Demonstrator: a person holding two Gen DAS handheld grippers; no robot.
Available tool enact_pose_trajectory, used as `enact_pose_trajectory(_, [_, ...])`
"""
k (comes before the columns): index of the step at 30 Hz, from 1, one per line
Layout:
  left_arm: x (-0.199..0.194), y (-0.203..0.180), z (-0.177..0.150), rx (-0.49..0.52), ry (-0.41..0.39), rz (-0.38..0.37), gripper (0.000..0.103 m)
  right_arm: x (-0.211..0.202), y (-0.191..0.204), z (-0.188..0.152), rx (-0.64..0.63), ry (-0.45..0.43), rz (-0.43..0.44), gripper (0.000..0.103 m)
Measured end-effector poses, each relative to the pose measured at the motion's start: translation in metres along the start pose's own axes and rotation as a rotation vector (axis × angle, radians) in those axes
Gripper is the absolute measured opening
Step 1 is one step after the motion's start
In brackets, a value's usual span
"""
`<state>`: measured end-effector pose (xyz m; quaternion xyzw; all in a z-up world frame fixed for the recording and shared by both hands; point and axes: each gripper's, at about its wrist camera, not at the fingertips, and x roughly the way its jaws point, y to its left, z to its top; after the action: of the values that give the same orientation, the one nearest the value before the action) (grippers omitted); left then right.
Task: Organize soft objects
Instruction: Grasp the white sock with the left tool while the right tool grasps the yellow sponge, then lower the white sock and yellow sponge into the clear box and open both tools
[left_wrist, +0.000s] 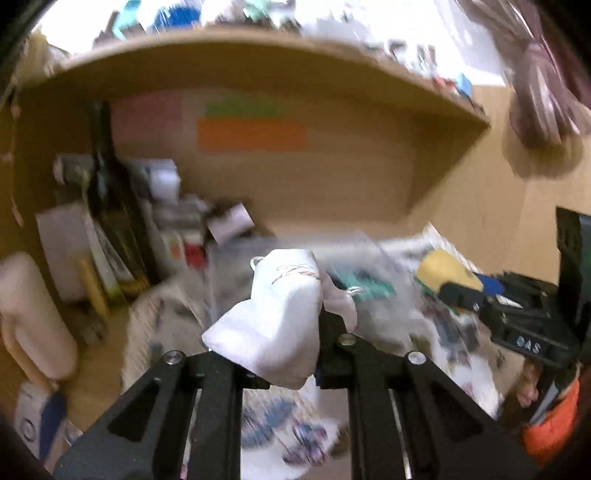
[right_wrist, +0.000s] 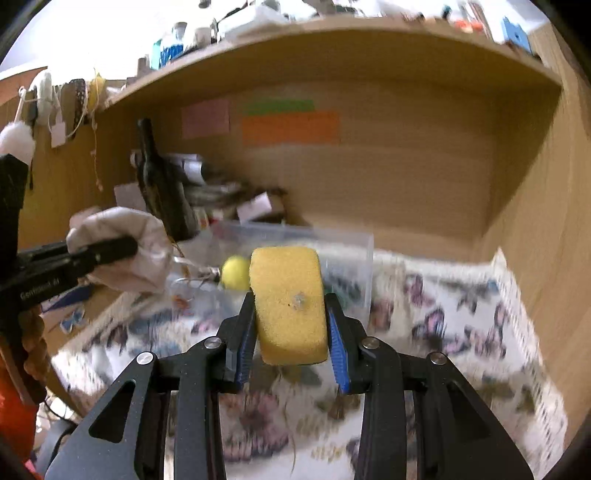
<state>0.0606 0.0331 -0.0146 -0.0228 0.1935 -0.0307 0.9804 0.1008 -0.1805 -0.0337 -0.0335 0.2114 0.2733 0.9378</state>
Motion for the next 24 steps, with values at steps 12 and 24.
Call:
enact_pose_trajectory(12, [0.060, 0.019, 0.021, -0.021, -0.005, 0.065, 0.014, 0.048, 0.004, 0.044, -0.016, -0.001, -0.004, 0.032])
enact_pose_trajectory(24, [0.135, 0.016, -0.014, 0.030, 0.238, 0.024, 0.030, 0.127, -0.004, 0.011, -0.002, 0.245, 0.000, 0.033])
